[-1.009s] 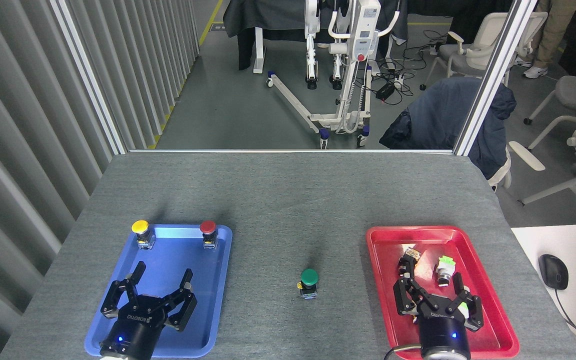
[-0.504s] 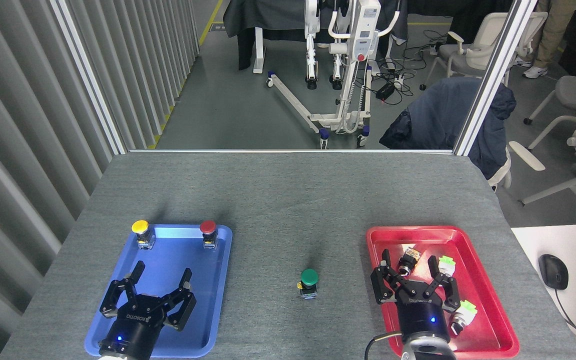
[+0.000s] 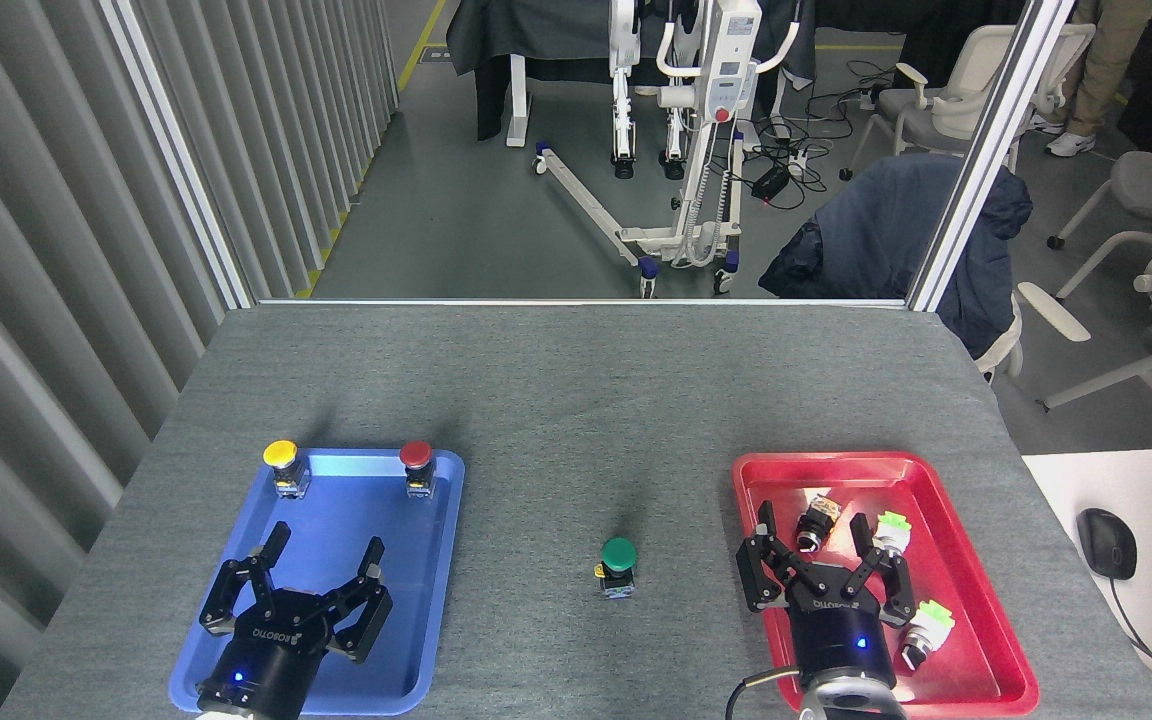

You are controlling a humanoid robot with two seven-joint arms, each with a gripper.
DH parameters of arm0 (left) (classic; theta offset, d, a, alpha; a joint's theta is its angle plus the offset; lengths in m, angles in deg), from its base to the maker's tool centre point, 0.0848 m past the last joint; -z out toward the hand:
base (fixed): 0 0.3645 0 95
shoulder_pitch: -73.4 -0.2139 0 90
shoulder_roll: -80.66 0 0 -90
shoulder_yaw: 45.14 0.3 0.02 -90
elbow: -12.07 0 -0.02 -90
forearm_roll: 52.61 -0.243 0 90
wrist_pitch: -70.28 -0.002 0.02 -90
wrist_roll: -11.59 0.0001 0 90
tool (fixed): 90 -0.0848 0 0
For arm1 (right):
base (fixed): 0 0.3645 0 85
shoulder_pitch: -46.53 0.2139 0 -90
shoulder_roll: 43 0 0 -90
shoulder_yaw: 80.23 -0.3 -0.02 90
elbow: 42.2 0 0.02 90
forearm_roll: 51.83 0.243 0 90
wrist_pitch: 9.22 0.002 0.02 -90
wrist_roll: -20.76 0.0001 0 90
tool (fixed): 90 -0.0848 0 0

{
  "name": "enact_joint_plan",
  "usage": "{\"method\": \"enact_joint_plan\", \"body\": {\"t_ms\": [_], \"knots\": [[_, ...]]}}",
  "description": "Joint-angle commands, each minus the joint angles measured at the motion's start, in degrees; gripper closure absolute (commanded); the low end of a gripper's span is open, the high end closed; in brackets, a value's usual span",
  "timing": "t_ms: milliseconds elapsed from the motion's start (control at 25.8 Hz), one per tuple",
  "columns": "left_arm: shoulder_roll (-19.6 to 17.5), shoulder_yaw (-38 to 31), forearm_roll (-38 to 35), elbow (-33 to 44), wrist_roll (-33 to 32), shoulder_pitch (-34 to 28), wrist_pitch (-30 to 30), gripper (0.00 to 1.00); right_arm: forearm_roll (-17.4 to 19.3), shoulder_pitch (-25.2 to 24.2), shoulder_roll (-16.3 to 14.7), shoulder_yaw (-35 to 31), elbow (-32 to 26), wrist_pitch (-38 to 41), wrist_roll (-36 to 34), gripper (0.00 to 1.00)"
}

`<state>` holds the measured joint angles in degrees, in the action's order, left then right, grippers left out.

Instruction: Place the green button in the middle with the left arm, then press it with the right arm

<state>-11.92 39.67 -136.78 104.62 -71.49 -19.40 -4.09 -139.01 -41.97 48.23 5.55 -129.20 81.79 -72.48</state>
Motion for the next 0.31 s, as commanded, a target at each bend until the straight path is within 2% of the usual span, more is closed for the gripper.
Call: {"method": "enact_joint_plan", "body": {"t_ms": [0, 272], "knots": [[-0.1, 0.0, 0.0, 0.0, 0.1, 0.0, 0.1, 0.02, 0.0, 0.1, 0.0, 0.0, 0.0, 0.0, 0.0, 0.00], [-0.1, 0.0, 0.0, 0.0, 0.1, -0.2, 0.0, 0.02, 0.0, -0.1, -0.1, 0.1, 0.1, 0.0, 0.1, 0.00]]}}
